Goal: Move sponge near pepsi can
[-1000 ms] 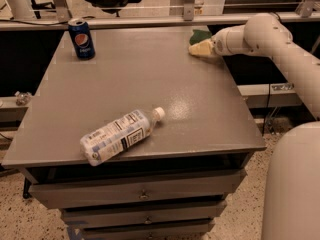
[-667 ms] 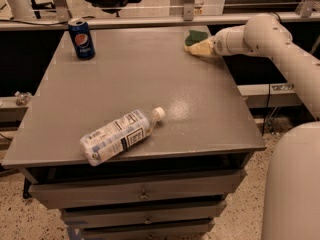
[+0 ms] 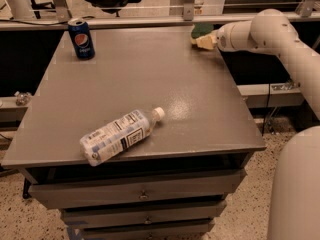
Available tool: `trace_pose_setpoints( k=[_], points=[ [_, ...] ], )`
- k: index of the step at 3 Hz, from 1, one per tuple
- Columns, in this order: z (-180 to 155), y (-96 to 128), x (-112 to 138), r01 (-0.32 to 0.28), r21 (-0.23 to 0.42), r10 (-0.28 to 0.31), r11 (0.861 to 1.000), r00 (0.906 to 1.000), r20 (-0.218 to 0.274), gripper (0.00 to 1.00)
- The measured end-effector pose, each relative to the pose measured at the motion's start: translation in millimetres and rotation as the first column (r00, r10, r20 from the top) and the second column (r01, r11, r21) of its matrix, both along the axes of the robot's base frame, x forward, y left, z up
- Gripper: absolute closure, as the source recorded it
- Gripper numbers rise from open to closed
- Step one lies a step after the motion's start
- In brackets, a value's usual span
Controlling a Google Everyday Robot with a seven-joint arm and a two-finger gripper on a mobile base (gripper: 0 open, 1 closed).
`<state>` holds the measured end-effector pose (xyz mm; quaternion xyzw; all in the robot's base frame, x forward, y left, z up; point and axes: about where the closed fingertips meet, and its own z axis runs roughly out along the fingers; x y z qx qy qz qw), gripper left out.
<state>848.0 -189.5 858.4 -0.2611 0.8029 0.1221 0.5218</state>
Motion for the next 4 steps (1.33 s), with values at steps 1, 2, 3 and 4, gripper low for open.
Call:
trace_pose_setpoints(
  k=[1, 2, 3, 4],
  points=[
    [17.9, 14.1, -11.8, -0.079, 0.062, 0.079, 0.995, 0.9968, 0.003, 1.0],
    [32.7, 41.7, -33.7, -0.195, 0.123, 0.198, 0.973, 0.9801, -0.01, 1.0],
    [40.5, 69.4, -55.7, -0.297, 0.16, 0.305, 0.941, 0.9522, -0.022, 1.0],
    [47.9, 99.5, -76.9, -0.38, 0.191, 0.392, 0.905, 0.9196, -0.026, 1.0]
  ],
)
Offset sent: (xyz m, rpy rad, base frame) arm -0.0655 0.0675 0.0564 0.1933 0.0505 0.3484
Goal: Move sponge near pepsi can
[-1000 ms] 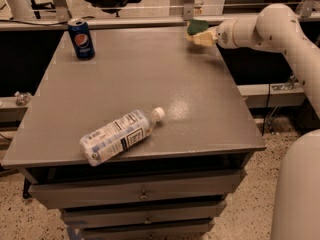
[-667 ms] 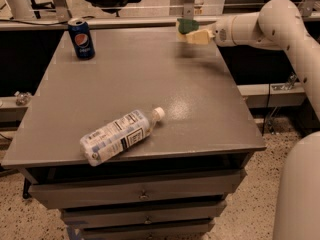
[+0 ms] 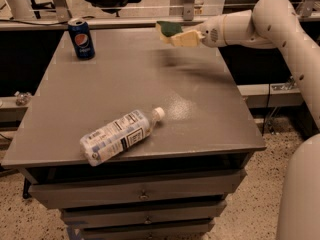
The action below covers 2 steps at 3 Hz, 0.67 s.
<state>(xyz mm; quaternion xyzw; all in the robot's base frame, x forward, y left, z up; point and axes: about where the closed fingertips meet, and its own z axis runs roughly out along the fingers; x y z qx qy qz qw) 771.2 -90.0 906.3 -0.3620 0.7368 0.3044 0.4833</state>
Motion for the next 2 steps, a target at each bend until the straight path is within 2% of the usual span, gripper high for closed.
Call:
trace_pose_setpoints(
  k=[1, 2],
  points=[
    [5.3, 29.4, -20.7, -0.081, 0.015, 0.081, 0.997, 0.9967, -0.008, 1.0],
    [3.7, 57.5, -42.5, -0.153, 0.018, 0.153, 0.988, 0.9879, -0.023, 1.0]
  ],
)
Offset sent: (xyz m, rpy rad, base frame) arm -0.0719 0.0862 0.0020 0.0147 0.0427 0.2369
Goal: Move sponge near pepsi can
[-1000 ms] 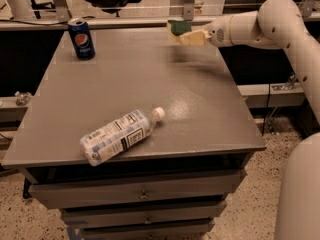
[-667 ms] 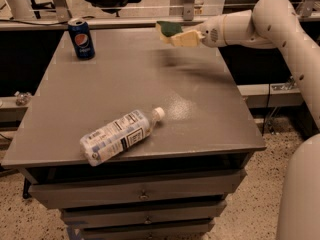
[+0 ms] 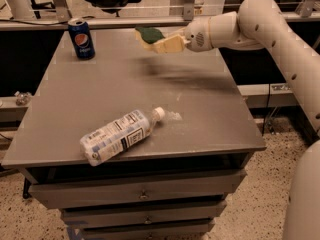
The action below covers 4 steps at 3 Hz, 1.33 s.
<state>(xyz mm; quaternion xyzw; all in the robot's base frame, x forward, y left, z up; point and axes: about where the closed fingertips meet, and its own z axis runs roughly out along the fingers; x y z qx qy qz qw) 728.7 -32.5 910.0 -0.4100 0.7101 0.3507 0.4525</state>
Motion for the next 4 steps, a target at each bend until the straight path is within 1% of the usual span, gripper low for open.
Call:
trace_pose_setpoints(
  k=[1, 2, 3, 4],
  points=[
    [-11.0, 31.3, -13.5, -0.059, -0.017, 0.059, 0.998, 0.9982, -0.008, 1.0],
    [-23.3, 58.2, -17.2, -0.099, -0.054, 0.099, 0.994, 0.9951, 0.001, 1.0],
    [-35.3, 84.6, -19.2, -0.14, -0.092, 0.142, 0.986, 0.9899, 0.008, 1.0],
    [-46.6, 105.2, -22.9, -0.179, -0.125, 0.182, 0.976, 0.9833, 0.009, 1.0]
  ],
)
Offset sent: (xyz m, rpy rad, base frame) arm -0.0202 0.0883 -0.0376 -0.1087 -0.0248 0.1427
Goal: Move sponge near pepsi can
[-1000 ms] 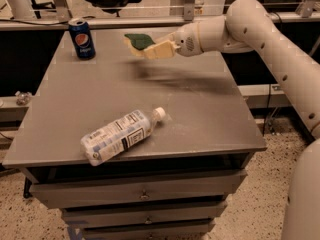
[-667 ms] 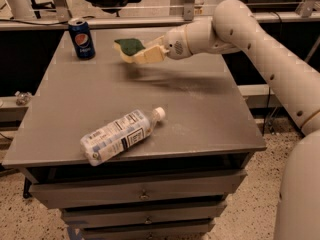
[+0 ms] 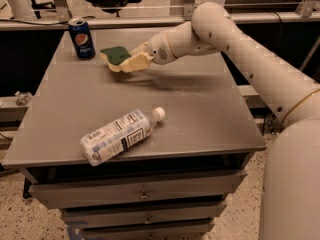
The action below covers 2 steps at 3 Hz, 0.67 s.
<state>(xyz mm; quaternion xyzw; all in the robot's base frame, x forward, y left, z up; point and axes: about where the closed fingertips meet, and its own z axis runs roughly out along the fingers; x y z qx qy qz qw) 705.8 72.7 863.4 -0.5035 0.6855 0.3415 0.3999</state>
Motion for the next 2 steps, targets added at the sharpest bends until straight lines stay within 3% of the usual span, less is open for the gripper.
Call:
trace_pose_setpoints(
  k=[2],
  points=[
    [-15.7, 38.1, 0.8, -0.06, -0.034, 0.06, 0.998, 0.9982, 0.006, 1.0]
  ],
)
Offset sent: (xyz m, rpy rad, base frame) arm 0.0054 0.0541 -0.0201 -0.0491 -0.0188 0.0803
